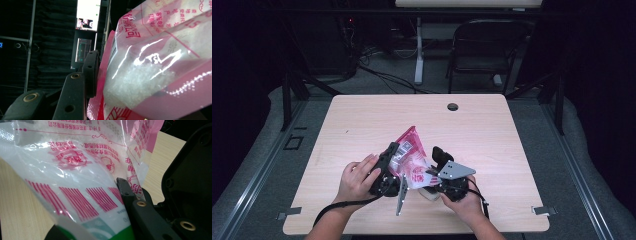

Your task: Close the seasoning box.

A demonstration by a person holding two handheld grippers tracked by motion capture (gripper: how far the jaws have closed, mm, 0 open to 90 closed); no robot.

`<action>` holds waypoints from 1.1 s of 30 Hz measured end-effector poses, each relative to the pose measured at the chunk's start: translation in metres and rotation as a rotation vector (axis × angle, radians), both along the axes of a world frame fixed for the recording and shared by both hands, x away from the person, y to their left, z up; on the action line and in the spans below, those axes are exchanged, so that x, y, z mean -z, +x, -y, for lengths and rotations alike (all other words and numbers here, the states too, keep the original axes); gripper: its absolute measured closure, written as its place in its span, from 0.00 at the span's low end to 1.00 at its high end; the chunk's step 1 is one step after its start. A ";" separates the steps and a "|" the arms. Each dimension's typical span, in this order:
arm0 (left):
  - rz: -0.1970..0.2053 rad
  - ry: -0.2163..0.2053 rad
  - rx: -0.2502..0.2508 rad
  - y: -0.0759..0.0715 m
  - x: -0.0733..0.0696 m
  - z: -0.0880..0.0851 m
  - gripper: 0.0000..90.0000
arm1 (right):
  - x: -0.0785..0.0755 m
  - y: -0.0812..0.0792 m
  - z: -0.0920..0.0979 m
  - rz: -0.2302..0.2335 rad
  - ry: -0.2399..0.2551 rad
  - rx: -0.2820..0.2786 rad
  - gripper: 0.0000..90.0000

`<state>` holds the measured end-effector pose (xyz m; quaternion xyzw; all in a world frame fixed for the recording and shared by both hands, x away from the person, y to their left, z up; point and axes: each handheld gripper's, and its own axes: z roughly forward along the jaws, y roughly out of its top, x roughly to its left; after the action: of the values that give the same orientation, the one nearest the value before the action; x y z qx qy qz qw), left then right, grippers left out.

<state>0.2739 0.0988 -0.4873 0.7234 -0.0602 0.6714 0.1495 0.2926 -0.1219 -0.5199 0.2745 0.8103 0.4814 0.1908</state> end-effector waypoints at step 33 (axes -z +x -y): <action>0.002 -0.004 0.005 -0.001 -0.001 0.001 0.70 | -0.003 -0.003 0.002 0.009 0.000 0.006 0.97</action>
<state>0.2733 0.0983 -0.4860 0.7222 -0.0606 0.6719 0.1525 0.2894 -0.1244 -0.5174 0.2746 0.8086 0.4821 0.1959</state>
